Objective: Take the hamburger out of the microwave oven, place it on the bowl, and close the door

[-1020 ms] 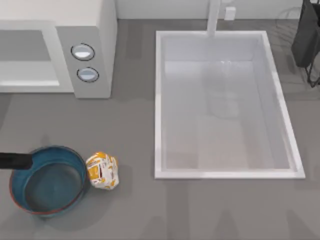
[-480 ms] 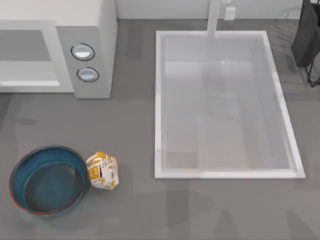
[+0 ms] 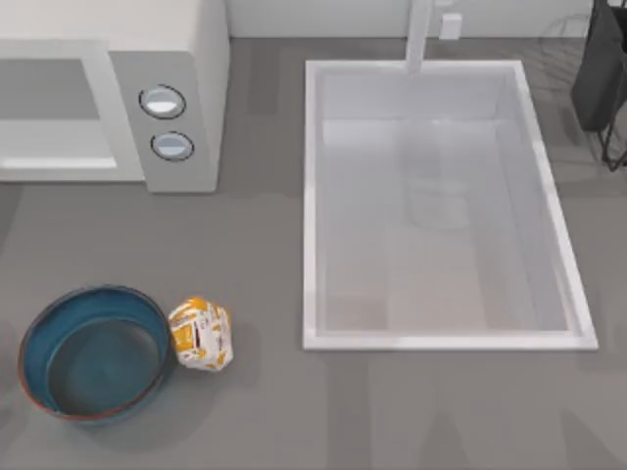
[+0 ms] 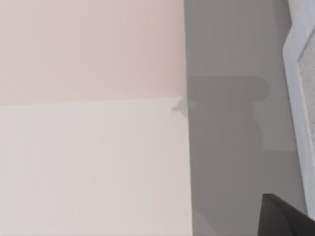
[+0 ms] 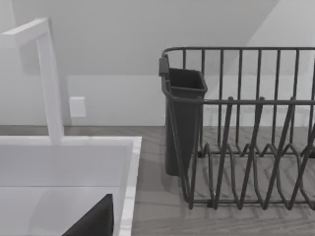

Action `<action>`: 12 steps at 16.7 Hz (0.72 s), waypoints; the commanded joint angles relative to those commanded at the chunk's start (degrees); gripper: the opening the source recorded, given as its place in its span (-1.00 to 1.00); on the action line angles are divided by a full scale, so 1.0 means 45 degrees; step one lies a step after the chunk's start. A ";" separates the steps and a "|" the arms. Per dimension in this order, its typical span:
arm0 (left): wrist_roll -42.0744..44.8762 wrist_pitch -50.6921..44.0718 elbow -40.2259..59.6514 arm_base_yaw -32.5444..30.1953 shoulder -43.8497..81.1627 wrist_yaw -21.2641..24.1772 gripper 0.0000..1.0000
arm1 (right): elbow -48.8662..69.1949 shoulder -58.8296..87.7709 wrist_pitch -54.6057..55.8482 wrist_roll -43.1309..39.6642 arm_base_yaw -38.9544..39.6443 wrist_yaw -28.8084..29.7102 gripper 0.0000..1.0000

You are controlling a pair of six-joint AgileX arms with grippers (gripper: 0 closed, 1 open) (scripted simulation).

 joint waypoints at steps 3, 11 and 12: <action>0.1096 -0.0590 0.0447 0.1427 0.1217 0.1116 -1.00 | 0.0000 0.0000 0.0000 0.0000 0.0000 0.0000 1.00; 0.1595 -0.0799 0.0467 0.1844 0.1601 0.1445 -1.00 | 0.0000 0.0000 0.0000 0.0000 0.0000 0.0000 1.00; 0.1596 -0.0763 0.0437 0.1845 0.1616 0.1446 -1.00 | 0.0000 0.0000 0.0000 0.0000 0.0000 0.0000 1.00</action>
